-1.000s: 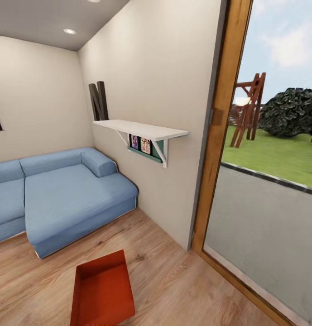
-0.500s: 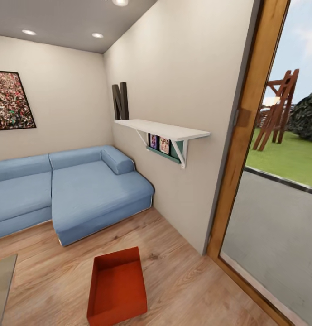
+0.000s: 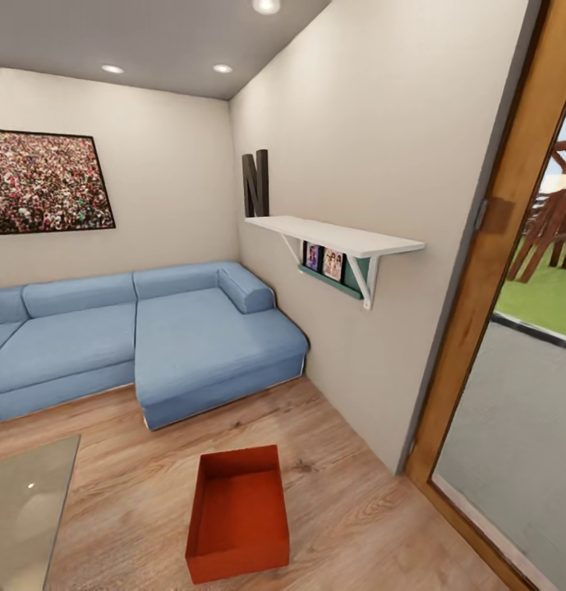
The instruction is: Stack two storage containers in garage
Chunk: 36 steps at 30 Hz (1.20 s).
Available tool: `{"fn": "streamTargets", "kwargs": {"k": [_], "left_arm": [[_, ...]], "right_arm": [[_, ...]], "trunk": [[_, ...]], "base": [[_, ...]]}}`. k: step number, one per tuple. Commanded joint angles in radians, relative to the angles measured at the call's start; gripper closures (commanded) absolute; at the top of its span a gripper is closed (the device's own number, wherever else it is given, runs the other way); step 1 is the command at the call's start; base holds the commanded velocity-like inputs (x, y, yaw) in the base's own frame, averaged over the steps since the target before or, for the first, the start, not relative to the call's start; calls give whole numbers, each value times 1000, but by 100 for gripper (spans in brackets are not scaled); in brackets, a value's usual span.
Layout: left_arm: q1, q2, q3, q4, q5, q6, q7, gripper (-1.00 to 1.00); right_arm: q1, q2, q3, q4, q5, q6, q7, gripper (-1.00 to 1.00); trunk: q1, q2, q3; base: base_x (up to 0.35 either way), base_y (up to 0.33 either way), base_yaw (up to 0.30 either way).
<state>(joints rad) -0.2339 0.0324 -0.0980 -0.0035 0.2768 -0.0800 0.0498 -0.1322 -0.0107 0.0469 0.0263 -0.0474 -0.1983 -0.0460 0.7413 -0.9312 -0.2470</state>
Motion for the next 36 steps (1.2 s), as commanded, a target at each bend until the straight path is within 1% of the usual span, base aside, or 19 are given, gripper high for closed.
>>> {"fn": "streamTargets", "kwargs": {"k": [1, 7, 13, 29, 36], "left_arm": [[-1, 0, -9, 1, 8, -3, 2, -100], [-1, -1, -8, 1, 7, -3, 2, -100], [-1, 2, -8, 2, 8, -3, 3, -100], [-1, 1, -8, 2, 8, 1, -1, -100], [-1, 1, -8, 2, 8, 0, 1, -100]], "right_arm": [[-1, 0, 5, 3, -5, -6, -2, -100], [-1, 1, 5, 3, -5, -6, -2, -100], [-1, 1, 5, 3, -5, -6, 0, -100], [-1, -1, 7, 3, -2, -6, 3, -100], [-1, -2, 7, 3, -2, -6, 2, -100]], "trunk": [[0, -1, -1], [0, -1, -1], [0, -1, -1], [0, -1, -1], [0, -1, -1]], "base": [[0, 0, 268], [0, 0, 260], [83, 0, 63], [308, 6, 2], [292, 166, 0]]}}
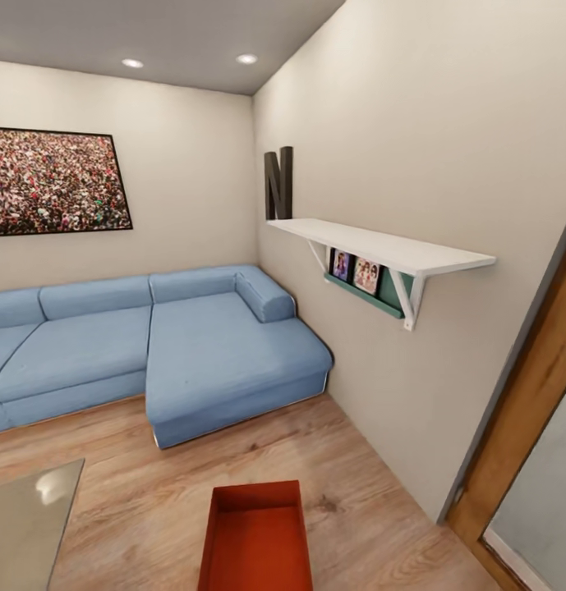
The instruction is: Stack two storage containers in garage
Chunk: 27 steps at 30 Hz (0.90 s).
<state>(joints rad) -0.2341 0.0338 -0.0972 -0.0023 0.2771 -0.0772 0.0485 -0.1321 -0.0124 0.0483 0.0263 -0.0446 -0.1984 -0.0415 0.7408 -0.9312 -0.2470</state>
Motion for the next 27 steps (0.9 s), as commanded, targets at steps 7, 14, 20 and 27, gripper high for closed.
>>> {"fn": "streamTargets", "kwargs": {"k": [7, 14, 20, 27], "left_arm": [[-1, -2, -9, 1, 8, -3, 2, -100], [-1, -2, -9, 1, 8, -4, 2, -100], [-1, -2, -9, 1, 8, -4, 2, -100], [-1, -2, -9, 1, 8, -6, 2, -100]], "right_arm": [[-1, 1, 5, 3, -5, -6, -3, -100], [-1, 6, 5, 3, -5, -6, -5, -100], [-1, 5, 5, 3, -5, -6, -4, -100], [-1, 4, 5, 3, -4, -6, 1, -100]], "trunk": [[1, -1, -1], [1, -1, -1], [1, -1, -1], [1, -1, -1]], "base": [[185, 182, 0], [18, 16, 11], [1, 1, 160], [0, 0, 47]]}}
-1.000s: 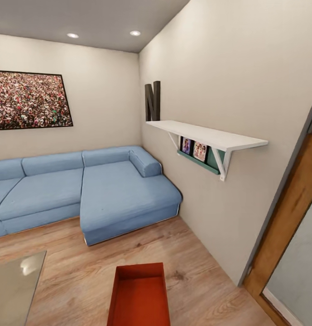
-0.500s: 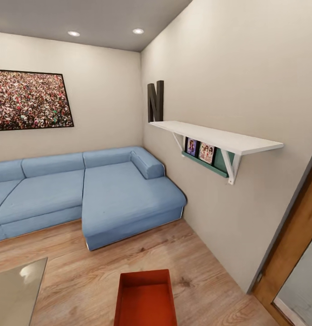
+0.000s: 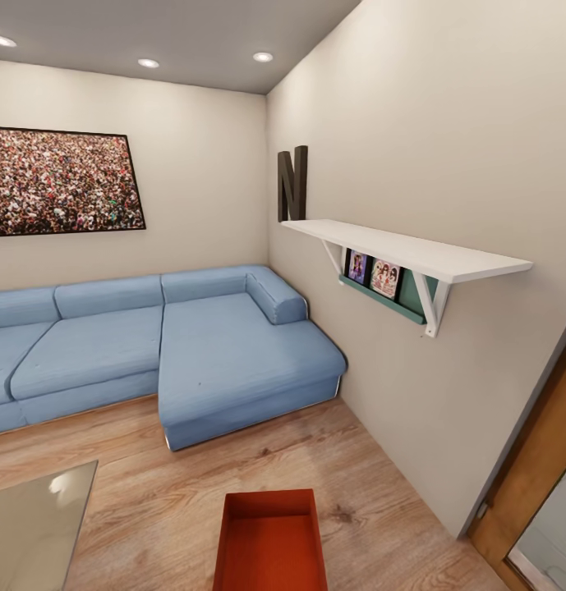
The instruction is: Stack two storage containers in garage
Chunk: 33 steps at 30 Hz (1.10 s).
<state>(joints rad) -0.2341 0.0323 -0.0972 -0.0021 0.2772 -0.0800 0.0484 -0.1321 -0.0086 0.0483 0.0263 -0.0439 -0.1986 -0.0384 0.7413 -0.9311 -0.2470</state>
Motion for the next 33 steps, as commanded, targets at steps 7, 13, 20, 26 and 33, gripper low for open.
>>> {"fn": "streamTargets", "kwargs": {"k": [7, 13, 20, 26, 33], "left_arm": [[-1, 0, -9, 1, 8, -3, 3, -100], [-1, -1, -9, 0, 8, -3, 5, -100], [-1, -2, -9, 0, 8, -3, 6, -100], [-1, -2, -9, 0, 8, -3, 5, -100], [-1, -2, -9, 1, 8, -3, 5, -100]], "right_arm": [[-1, -2, 5, 3, -4, -5, 4, -100], [-1, -2, 5, 3, -5, -5, 1, -100], [-1, -2, 5, 3, -5, -5, -3, -100], [-1, -2, 5, 3, -5, -5, -3, -100], [-1, -2, 5, 3, -5, -5, -3, -100]], "trunk": [[0, -1, -1], [0, -1, -1], [0, -1, -1], [0, -1, -1], [0, -1, -1]], "base": [[0, 0, 1], [0, 22, 0], [0, 202, 0], [0, 42, 0], [0, 33, 0]]}}
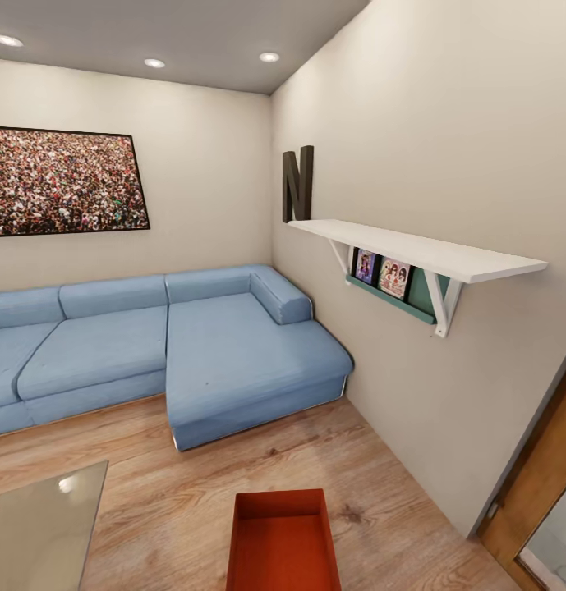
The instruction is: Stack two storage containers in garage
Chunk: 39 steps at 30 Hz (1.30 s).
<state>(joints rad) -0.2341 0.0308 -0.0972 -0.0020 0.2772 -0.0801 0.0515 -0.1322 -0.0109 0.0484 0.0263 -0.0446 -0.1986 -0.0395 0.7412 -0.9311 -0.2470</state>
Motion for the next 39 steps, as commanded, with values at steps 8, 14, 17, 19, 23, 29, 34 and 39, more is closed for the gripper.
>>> {"fn": "streamTargets", "kwargs": {"k": [8, 14, 17, 19, 23, 29, 34, 39], "left_arm": [[-1, 0, -9, 0, 8, -3, 4, -100], [-1, 0, -9, 0, 8, -3, 4, -100], [-1, 0, -9, 0, 8, -3, 4, -100], [-1, -1, -9, 0, 8, -3, 4, -100], [-1, -1, -9, 0, 8, -3, 5, -100], [-1, -1, -8, 0, 8, -3, 5, -100], [-1, -1, -8, 0, 8, -3, 5, -100], [-1, -1, -9, 0, 8, -3, 5, -100]], "right_arm": [[-1, 0, 5, 3, -5, -5, -7, -100], [-1, 2, 5, 3, -7, -5, -9, -100], [-1, 2, 5, 3, -8, -5, -8, -100], [-1, 2, 5, 3, -7, -5, -8, -100], [-1, 2, 5, 3, -6, -5, -8, -100], [-1, 3, 5, 3, -4, -5, -8, -100], [-1, 3, 6, 3, -2, -5, -7, -100], [-1, 1, 6, 3, -2, -5, -6, -100]], "trunk": [[0, -1, -1], [0, -1, -1], [0, -1, -1], [0, -1, -1], [0, -1, -1], [0, -1, -1], [0, -1, -1], [0, -1, -1]], "base": [[0, 5, -11], [0, 0, -125], [0, -2, -12], [0, -111, -4], [0, -48, -1], [0, -8, 0], [0, -1, 43], [0, 0, 180]]}}
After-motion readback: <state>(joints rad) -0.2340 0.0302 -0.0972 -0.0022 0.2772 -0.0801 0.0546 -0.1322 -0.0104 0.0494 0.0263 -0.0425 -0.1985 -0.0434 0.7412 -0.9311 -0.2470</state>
